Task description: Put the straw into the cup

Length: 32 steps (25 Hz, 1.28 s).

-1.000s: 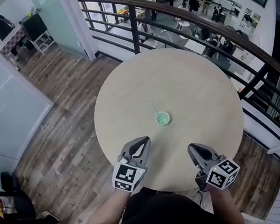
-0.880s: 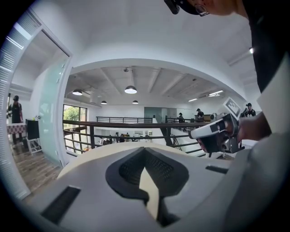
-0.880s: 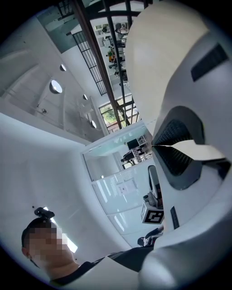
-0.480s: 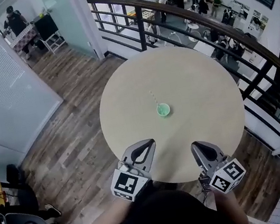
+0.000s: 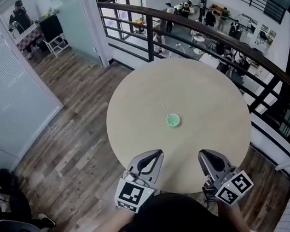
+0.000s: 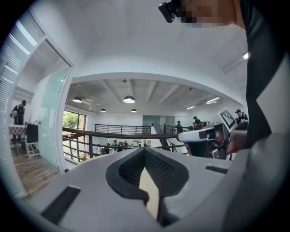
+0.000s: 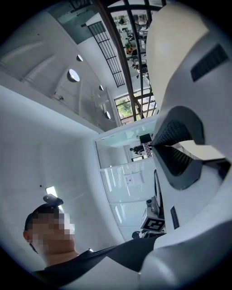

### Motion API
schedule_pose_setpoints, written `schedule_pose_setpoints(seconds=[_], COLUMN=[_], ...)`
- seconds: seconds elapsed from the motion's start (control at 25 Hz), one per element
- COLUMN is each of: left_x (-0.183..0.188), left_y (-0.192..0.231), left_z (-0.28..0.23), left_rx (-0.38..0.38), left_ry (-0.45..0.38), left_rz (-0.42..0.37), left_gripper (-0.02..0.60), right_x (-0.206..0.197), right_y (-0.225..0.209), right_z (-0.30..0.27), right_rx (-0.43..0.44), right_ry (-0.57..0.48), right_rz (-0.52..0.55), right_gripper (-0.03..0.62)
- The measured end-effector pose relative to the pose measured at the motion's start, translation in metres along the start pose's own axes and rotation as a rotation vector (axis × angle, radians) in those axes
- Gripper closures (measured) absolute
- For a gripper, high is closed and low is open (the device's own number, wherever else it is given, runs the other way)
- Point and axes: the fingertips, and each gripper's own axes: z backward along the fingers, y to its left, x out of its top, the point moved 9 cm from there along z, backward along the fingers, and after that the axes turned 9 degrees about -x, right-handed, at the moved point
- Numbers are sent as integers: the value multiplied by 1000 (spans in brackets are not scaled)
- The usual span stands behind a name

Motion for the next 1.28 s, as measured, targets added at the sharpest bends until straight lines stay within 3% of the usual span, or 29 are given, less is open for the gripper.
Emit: schedule_pose_setpoints(seconds=[0.28,0.96,1.28], left_x=[11,2,-2], left_y=[17,33,34], left_z=[8,20,26], left_rx=[19,42,33], left_ry=[-47,-5,2], left_rz=[-27,-4,-1], left_gripper=[575,575,575], right_x=[8,6,3], right_y=[13,5,9], right_z=[-6,-2,-1], right_rx=[6,-102,-114], right_ry=[-30,-4,1], right_rz=[43,112,137], right_gripper=[572,572,572])
